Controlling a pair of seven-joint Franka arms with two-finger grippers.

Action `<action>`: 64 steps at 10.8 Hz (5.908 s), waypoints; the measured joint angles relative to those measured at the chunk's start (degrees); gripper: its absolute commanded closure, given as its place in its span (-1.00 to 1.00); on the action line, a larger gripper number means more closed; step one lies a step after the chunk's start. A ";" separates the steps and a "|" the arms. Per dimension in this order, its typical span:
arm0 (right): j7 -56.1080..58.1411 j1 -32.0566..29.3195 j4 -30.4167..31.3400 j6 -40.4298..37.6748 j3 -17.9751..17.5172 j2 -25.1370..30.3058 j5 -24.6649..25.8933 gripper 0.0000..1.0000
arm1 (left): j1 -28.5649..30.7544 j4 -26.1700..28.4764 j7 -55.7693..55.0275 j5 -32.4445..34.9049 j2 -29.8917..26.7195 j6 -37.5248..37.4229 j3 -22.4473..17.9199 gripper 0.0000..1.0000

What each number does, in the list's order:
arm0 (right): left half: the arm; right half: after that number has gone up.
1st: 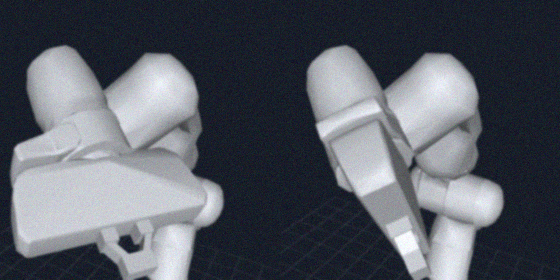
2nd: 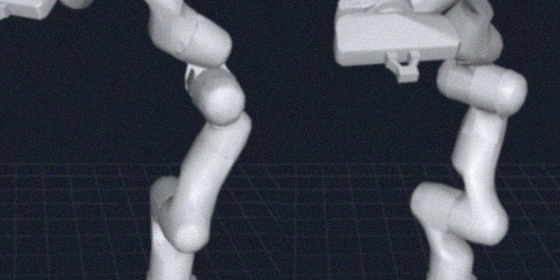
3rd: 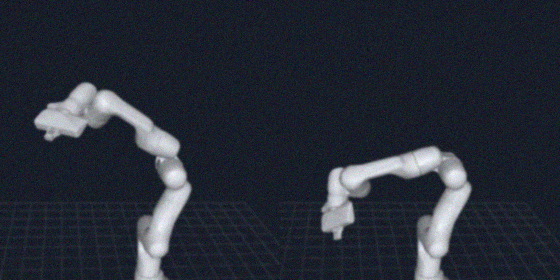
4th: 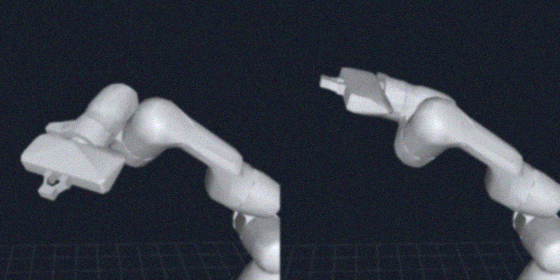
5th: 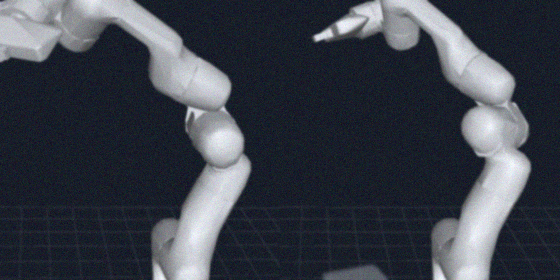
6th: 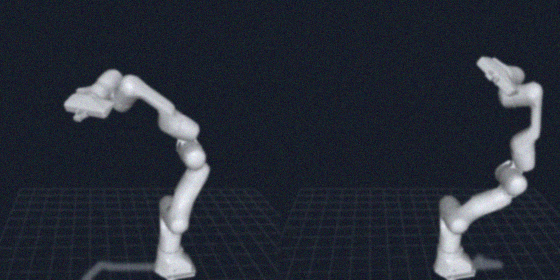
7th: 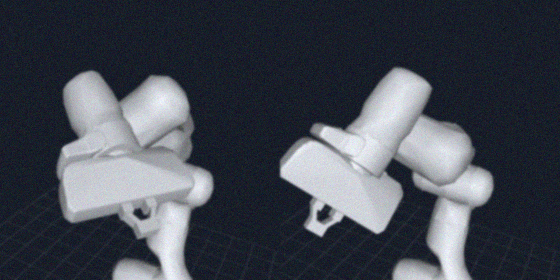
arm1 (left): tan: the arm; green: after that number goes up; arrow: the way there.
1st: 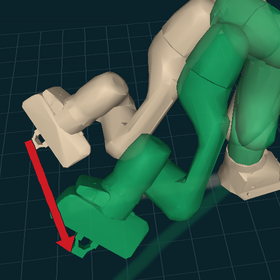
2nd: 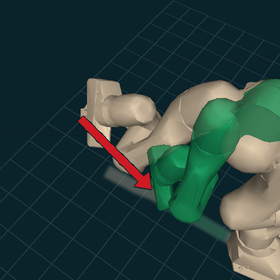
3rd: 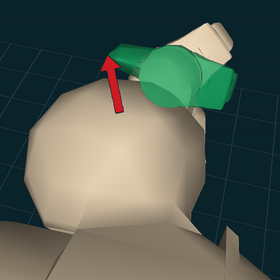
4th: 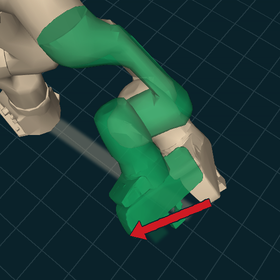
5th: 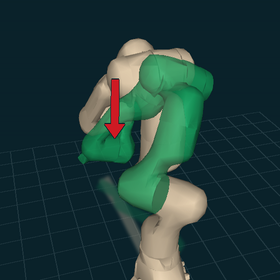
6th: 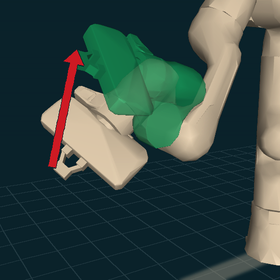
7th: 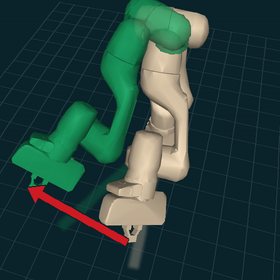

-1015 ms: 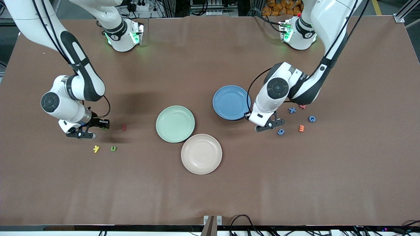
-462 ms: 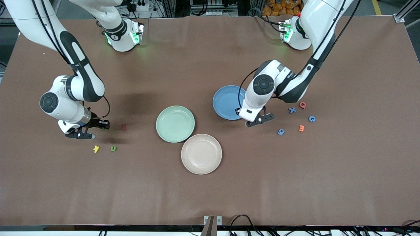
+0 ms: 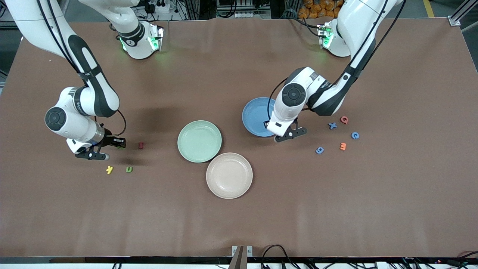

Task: Sort letters by color into matching plates
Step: 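Release the m onto the blue plate while the right gripper lifts the N, then drop the N onto the green plate while the left gripper withdraws, then move the left gripper over the blue 6 while the right gripper reaches green n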

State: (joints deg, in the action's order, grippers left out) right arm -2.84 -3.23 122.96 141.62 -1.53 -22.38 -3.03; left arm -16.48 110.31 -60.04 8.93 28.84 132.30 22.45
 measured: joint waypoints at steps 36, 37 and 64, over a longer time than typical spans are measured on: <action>-28.14 18.37 -6.75 -5.23 -3.88 -0.54 -5.01 0.46 | 2.78 -4.01 11.75 1.26 1.12 -2.54 -1.04 -1.00; -29.40 19.24 -7.21 -5.25 -3.89 -0.80 -5.04 0.45 | 3.65 -4.00 12.74 1.26 1.10 -2.59 -1.05 -1.00; -28.88 19.26 -15.00 -5.66 -2.24 -6.90 -4.91 -1.00 | 17.04 2.62 51.94 12.68 1.05 5.04 -0.87 -1.00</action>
State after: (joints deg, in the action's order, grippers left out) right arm -31.71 16.02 107.96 135.96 -3.77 -29.28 -7.95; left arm 0.56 112.92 -8.10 21.61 29.89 137.35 21.57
